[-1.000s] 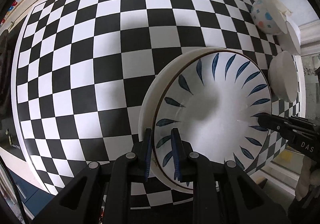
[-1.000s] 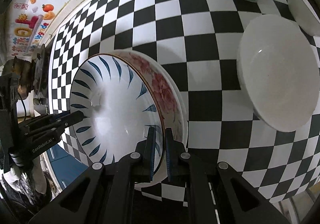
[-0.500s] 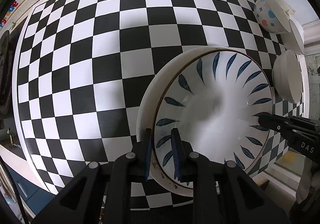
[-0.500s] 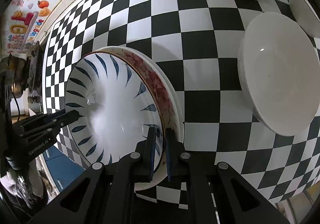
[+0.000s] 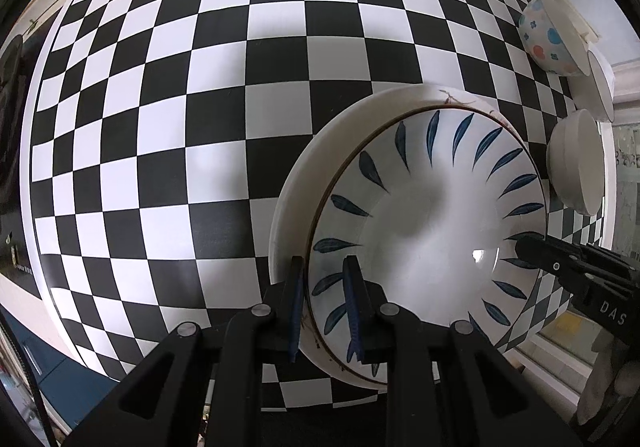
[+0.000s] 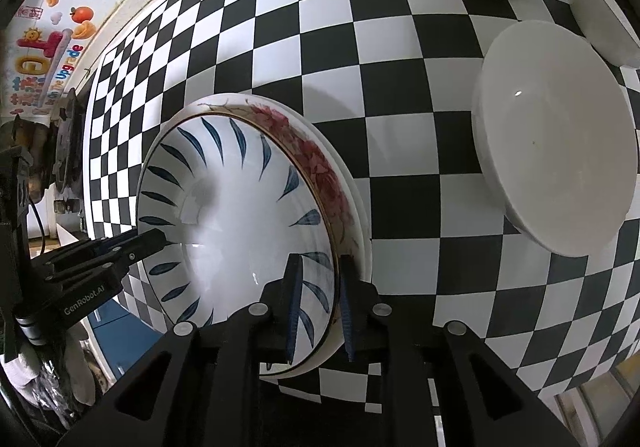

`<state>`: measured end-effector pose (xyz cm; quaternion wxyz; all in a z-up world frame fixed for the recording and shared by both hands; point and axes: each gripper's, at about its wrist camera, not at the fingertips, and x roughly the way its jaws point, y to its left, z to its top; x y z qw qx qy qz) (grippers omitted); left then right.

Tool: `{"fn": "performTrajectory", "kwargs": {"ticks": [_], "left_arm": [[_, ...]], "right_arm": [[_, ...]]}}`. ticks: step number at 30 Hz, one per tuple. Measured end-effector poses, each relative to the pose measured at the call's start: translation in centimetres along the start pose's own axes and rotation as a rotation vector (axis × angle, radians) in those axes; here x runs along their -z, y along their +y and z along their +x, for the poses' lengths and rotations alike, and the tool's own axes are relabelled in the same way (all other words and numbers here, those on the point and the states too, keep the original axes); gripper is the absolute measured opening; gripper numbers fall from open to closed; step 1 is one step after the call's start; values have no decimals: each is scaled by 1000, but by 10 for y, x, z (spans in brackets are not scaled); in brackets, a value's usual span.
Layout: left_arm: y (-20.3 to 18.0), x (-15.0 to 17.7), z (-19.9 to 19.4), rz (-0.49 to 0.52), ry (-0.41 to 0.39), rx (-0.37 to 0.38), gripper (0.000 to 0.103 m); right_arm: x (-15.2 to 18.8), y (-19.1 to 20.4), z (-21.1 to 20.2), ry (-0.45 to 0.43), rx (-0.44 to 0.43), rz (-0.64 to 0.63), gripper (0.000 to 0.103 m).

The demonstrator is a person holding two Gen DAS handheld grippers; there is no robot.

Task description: Organize plates and bowls

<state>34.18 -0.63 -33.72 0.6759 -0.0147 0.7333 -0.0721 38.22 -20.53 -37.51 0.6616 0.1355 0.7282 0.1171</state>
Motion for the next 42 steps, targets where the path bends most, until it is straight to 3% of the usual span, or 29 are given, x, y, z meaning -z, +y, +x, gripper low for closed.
{"fn": "performTrajectory", "kwargs": {"ticks": [9,18,21,23,32,42], "left_arm": [[9,-4,4,-31,8,14,17],[16,6,-20,-61,-54,-6,18],[13,15,-40,-67,-84,-11,18],[10,26,-55,-66,-111,-9,18],[-15,67,-143,-40,-261,0,22],[-33,96,-200,6,-329,7,24]], "right_arm": [[1,4,0,-5,5,-4,27],[4,15,-15,-56,34,-35,48],[9,23,-34,-99,81,-54,51],[15,30,-50,-131,94,-65,61],[62,63,-133,-265,117,-114,81],[108,96,-221,-387,151,-177,85]]}}
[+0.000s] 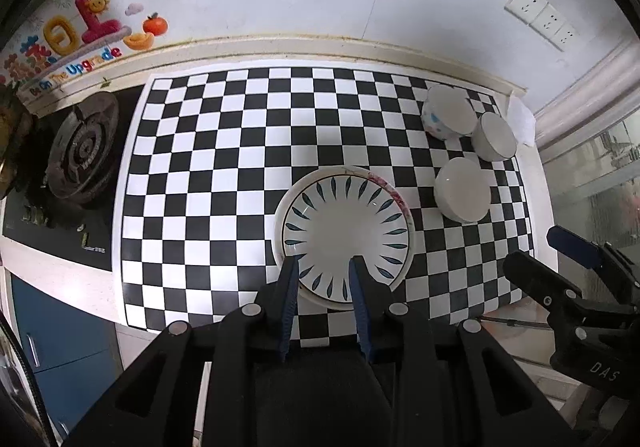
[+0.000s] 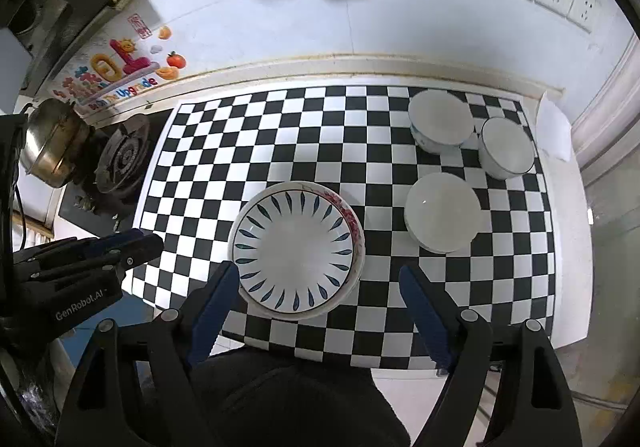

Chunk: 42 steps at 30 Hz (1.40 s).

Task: Organize plates and bowls
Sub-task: 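Lower the plate stack onto the cloth and open both grippers, then move both grippers toward the white bowls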

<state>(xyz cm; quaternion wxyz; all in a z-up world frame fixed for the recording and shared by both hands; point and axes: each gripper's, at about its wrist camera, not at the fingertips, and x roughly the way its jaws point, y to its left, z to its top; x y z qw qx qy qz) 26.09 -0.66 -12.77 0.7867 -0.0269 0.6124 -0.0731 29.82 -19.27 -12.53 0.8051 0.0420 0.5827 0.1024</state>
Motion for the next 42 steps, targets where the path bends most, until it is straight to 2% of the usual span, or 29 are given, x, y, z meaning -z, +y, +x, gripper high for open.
{"fn": "performTrajectory", "kwargs": {"ticks": [2,4,5,15,23,27,32,36,39,42], "left_arm": [[-1,3,-9,-6,-9,7,25],[-3,6,-14,-4,-12,4,36],[-4,7,-16,-4,-12,1,37],[-7,11,-30,9,-28,-5,37],[-9,-7,-12,39,-11,45,37],[-11,-32,9,61,-25,84,37],[-27,-64,49,110,2,138,37],[-57,-88,97,156,96,210,37],[-85,-101,138,172,150,215,36],[-115,-109,183,172,221,218,35]], "right_arm": [[2,2,-10,-10,-6,-6,85],[5,3,-18,-17,-14,-4,85],[6,3,-20,-17,-17,-3,85],[13,2,-31,-10,-7,-9,85],[10,-7,-26,-14,-27,51,87],[-1,-33,-11,-36,-20,154,87],[-12,-95,15,-52,24,344,87],[-15,-146,45,-41,30,451,87],[-15,-184,79,1,29,508,85],[-15,-216,117,75,5,517,73]]}}
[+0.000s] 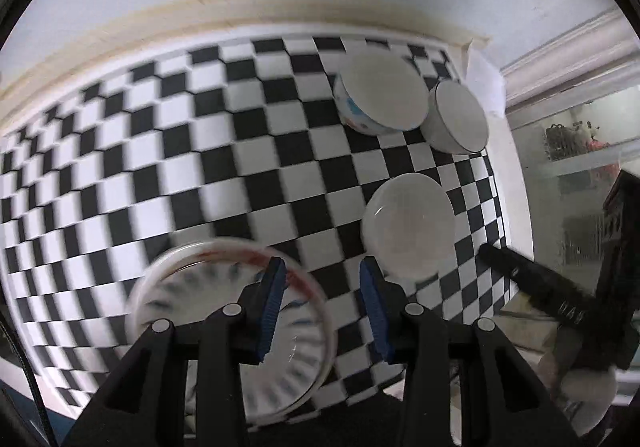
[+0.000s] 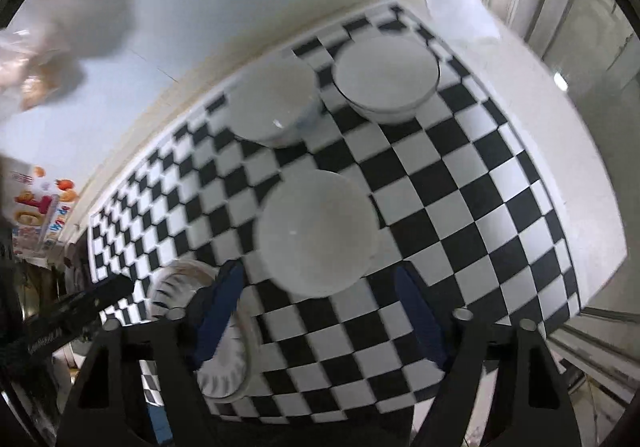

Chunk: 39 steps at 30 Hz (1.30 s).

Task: Organize plates and bowls
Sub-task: 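Move both grippers toward the white bowls, then close both grippers on the rim of the floral-print bowl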

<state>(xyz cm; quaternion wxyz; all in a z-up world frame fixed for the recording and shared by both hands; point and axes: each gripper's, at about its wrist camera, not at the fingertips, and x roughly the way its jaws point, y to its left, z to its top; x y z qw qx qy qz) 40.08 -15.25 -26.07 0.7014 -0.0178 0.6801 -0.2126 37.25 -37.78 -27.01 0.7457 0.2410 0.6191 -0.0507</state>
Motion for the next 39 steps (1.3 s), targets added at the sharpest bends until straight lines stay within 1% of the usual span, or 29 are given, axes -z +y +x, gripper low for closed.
{"fn": "performTrajectory", "kwargs": {"ticks": [2,4,5,7,9,10,11,12,13,14,15,19,23,28,31,39], "left_arm": [[-7,-10,25,-24,43,8,35],[-17,-18,50,-36,89,21,35],[-22,-22,65,-44,112,12,35],[-26,-25,82,-62,141,8,35],[-30,-25,98,-88,161,4,35],[-31,-25,104,-99,169,8,34],[-31,-24,108,-110,173,10,30],[-32,-23,111,-123,174,8,23],[-33,-21,112,-131,176,8,20],[-34,-21,112,-134,172,-3,21],[-36,-19,111,-135,153,-19,21],[-39,-6,101,-138,146,-42,21],[-42,17,90,-138,147,-37,21],[-43,37,91,-145,151,-34,21],[-44,43,100,-157,161,-36,21],[-49,47,111,-155,173,-40,21]], "right_arm": [[-10,-15,24,54,-25,-7,66],[-20,-27,48,123,-44,-15,60],[-23,-31,58,152,-56,-29,55],[-30,-36,75,189,-65,-58,50],[-37,-39,91,219,-74,-89,40],[-40,-40,100,239,-82,-99,31],[-42,-40,106,253,-88,-107,25],[-44,-40,112,266,-84,-118,23],[-45,-39,117,271,-71,-135,16],[-46,-38,118,271,-59,-151,10],[-46,-37,120,272,-53,-166,10],[-40,-32,119,294,-62,-195,10],[-24,-24,108,306,-74,-228,10],[-2,-29,98,334,-88,-237,10],[7,-33,100,350,-77,-250,10],[9,-37,105,345,-50,-260,10]]}}
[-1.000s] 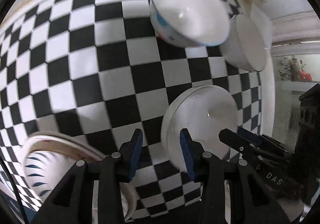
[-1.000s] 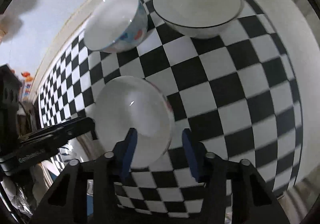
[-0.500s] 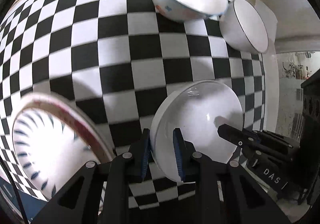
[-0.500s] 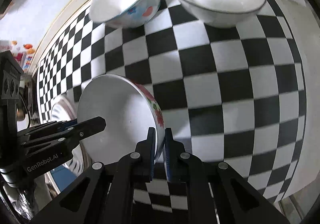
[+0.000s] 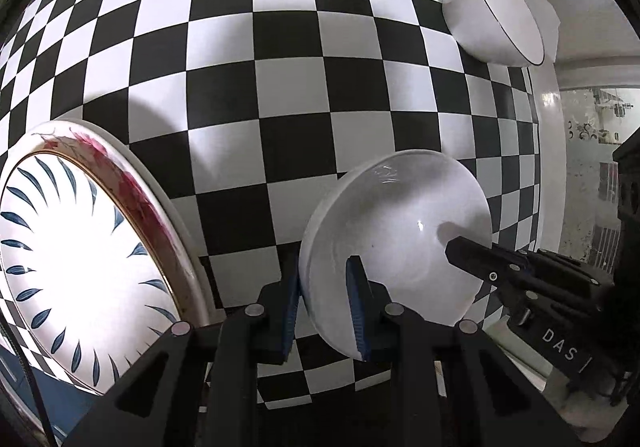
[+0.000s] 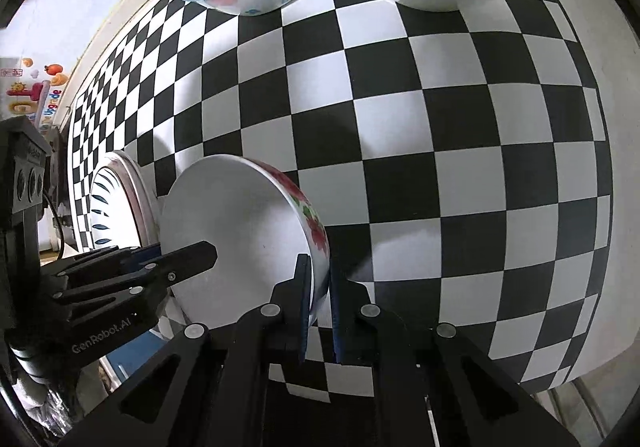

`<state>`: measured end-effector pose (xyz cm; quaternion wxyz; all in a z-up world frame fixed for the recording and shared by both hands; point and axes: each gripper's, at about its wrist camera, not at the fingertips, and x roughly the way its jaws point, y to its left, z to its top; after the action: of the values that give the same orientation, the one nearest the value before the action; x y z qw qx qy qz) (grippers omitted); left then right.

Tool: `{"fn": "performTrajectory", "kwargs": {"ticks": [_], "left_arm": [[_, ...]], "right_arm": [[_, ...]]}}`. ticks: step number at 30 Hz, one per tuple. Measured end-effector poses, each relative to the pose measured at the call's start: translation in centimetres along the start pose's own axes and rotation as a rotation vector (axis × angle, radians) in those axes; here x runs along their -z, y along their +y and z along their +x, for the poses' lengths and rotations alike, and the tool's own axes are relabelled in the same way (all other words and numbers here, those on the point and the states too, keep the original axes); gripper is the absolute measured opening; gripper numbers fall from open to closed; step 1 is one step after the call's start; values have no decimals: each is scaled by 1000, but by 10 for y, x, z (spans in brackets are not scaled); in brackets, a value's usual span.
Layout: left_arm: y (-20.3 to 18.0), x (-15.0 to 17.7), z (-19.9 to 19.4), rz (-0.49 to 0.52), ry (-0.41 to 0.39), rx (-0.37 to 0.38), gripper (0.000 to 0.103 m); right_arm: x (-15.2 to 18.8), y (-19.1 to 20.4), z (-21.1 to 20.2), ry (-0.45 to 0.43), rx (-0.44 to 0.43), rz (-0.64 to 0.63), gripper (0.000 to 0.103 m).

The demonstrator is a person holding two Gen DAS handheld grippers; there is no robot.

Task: Organize plates and bowls
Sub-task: 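Close both grippers on the rim of the floral-print bowl, then carry the floral-print bowl with both grippers to the blue-rimmed bowl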

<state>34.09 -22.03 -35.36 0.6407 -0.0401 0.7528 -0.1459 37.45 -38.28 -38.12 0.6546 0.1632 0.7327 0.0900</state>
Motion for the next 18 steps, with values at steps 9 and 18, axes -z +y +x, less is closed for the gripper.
{"fn": "performTrajectory", "kwargs": {"ticks": [9,18], "left_arm": [[1,2,1,-6,-14,-1,21],[9,-3,-75,-63,-175,-8,23]], "right_arm": [[-4,-3,-4,-6,10,-11,10],[-17,-23,-46,-20,-50,35,16]]}}
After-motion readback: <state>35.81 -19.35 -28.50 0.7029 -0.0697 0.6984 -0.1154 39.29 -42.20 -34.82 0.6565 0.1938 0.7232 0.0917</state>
